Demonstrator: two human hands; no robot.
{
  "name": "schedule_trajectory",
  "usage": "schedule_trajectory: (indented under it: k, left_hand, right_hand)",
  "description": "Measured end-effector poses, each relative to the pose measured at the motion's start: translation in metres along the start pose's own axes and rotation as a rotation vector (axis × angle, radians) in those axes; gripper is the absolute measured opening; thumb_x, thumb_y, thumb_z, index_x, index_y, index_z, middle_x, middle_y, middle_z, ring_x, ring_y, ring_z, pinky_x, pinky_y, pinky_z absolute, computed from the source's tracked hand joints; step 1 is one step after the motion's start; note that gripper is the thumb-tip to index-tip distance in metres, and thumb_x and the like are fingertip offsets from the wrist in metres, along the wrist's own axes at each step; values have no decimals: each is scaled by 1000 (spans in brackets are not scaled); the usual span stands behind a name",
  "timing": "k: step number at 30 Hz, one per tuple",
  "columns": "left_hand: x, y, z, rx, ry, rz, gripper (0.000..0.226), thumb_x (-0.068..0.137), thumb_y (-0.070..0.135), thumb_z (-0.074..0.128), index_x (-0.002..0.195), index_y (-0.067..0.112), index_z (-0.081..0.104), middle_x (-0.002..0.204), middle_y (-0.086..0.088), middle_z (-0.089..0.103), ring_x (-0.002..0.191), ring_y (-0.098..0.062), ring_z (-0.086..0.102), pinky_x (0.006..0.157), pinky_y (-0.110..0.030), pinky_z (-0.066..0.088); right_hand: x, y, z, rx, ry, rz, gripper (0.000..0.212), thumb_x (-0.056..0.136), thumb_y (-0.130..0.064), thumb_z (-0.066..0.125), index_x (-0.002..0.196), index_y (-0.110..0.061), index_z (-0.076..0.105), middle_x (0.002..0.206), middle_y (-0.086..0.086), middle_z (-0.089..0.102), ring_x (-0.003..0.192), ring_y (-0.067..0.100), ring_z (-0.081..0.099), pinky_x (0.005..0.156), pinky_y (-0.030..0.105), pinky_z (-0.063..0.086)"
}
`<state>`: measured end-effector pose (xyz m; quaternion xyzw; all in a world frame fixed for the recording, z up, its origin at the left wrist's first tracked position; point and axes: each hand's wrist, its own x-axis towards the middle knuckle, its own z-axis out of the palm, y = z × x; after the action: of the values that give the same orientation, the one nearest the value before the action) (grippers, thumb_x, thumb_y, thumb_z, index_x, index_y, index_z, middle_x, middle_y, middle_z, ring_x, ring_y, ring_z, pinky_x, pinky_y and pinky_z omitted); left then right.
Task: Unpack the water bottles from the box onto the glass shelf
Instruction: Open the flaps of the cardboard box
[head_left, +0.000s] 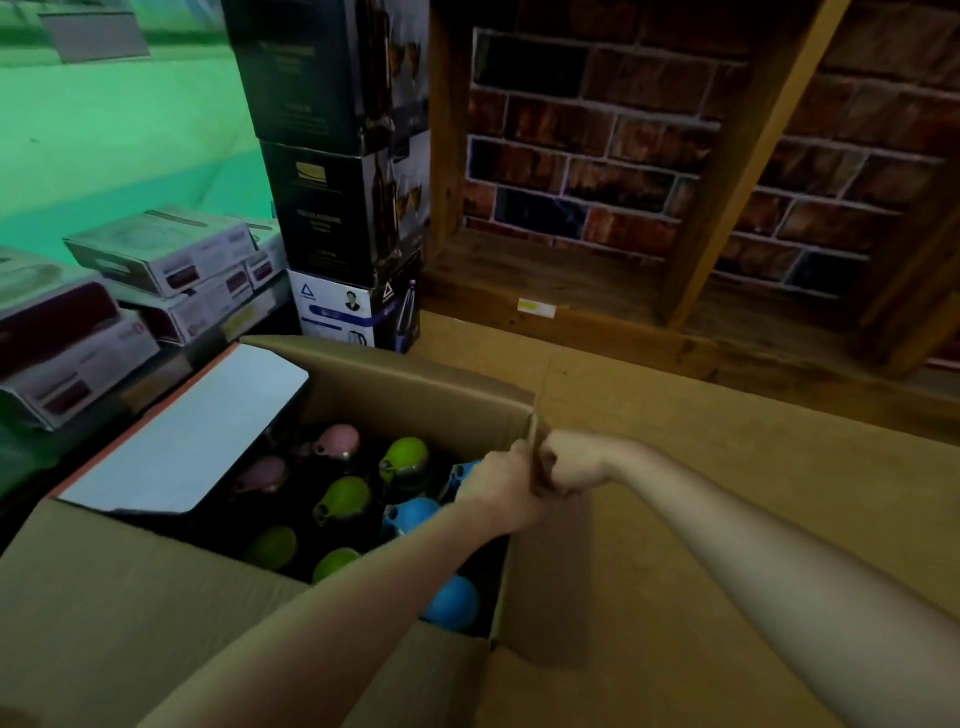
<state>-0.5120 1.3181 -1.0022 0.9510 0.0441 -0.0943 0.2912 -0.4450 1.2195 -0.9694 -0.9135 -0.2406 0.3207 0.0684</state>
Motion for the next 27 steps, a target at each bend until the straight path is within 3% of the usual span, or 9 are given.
schedule_trajectory:
  k: [3,7,9,12,14,18,22,25,27]
  left_hand:
    - [4,-18,-32,-104,-22,-30,33,90,36,54,103,7,60,108,-16,66,100,-32,63,75,-33,48]
    - [1,-63,-79,-157,63,-143,25,91,26,54,104,7,64,106,-14,68,102,-29,62,77,-29,46]
    - [1,-84,-89,-133,83,-221,27,91,25,52,104,5,64,107,-14,67,103,-30,61,77,-31,45]
    - [-8,-123,-102,-92,58,-361,33,90,25,48,108,1,61,113,-18,64,103,-34,59,76,-33,45]
    - [-17,-138,-108,-91,-24,-417,38,95,22,40,120,0,56,128,-18,57,115,-34,53,89,-35,44]
    - [-33,-141,-124,-124,-42,-477,43,101,21,34,133,-6,43,139,-22,46,128,-35,45,102,-38,36]
    - [-34,-158,-140,-54,25,-485,43,92,24,50,122,-7,53,125,-24,57,114,-38,56,85,-37,45]
    - [-32,-162,-160,79,197,-404,36,92,21,47,117,-1,58,121,-19,60,111,-33,57,87,-36,45]
    - [-36,-164,-177,175,386,-350,30,90,20,45,111,6,61,114,-14,62,105,-32,59,79,-37,46]
  right_hand:
    - [0,-17,-16,129,122,-91,9,88,-2,45,90,-6,54,86,11,57,69,17,58,60,29,48]
    - [23,-60,-13,167,125,-141,17,89,-7,52,104,-15,53,111,7,54,99,24,62,80,38,57]
    - [28,-76,-13,136,111,-154,25,88,-12,56,113,-15,52,118,6,54,103,24,60,85,41,56]
    - [38,-112,-8,91,93,-172,45,88,-14,58,131,-15,44,127,5,53,106,20,57,83,31,51]
    - [48,-134,-1,55,108,-178,52,88,-13,58,136,-15,40,134,6,51,113,20,53,88,29,46]
    - [67,-163,14,57,150,-206,48,88,-14,56,135,-13,43,140,9,45,124,23,47,96,29,40]
    - [74,-190,35,118,201,-268,45,92,-18,51,136,-10,41,138,12,44,126,26,45,97,30,37]
    - [87,-213,38,177,243,-355,41,87,-11,51,128,-8,48,128,15,48,119,30,49,90,32,40]
    - [96,-234,35,231,325,-408,40,80,-13,54,120,-7,54,120,18,55,113,33,55,89,37,45]
